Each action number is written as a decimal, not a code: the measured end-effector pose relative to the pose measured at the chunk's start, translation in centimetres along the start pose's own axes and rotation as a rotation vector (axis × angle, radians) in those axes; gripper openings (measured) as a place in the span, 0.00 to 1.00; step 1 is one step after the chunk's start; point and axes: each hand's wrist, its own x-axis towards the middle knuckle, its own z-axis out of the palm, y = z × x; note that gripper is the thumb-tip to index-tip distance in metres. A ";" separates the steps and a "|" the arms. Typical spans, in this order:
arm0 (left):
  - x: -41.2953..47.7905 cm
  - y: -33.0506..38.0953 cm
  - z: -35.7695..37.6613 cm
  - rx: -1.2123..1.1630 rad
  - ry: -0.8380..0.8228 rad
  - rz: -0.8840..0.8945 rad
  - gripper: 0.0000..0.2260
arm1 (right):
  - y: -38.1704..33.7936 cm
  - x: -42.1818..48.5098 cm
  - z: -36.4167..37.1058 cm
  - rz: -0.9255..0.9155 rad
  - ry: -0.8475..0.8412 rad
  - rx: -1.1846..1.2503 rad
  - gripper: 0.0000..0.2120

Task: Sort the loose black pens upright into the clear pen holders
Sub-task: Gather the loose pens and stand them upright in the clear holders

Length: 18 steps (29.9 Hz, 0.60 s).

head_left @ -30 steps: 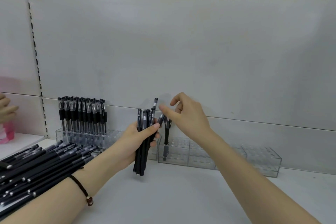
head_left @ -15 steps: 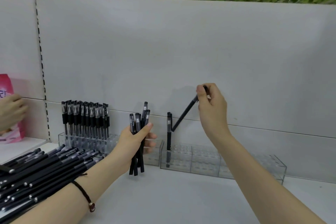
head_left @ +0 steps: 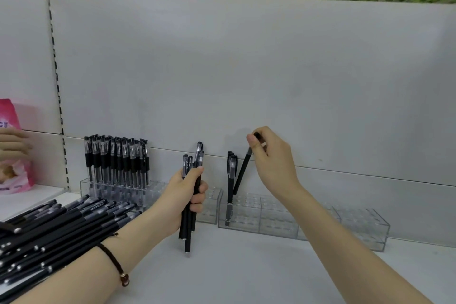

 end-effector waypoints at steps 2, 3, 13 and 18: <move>0.0 0.1 0.0 -0.040 -0.006 -0.009 0.07 | -0.1 0.1 0.0 -0.007 -0.005 -0.023 0.09; 0.0 0.2 0.0 -0.053 -0.012 -0.012 0.07 | 0.0 0.1 0.0 -0.012 -0.004 -0.041 0.09; -1.1 -0.2 0.6 0.095 -0.120 0.118 0.05 | 1.6 -0.6 1.0 0.089 -0.239 -0.184 0.08; -1.7 0.3 0.8 0.070 -0.127 0.155 0.07 | 0.4 -0.7 0.5 0.143 -0.148 -0.258 0.10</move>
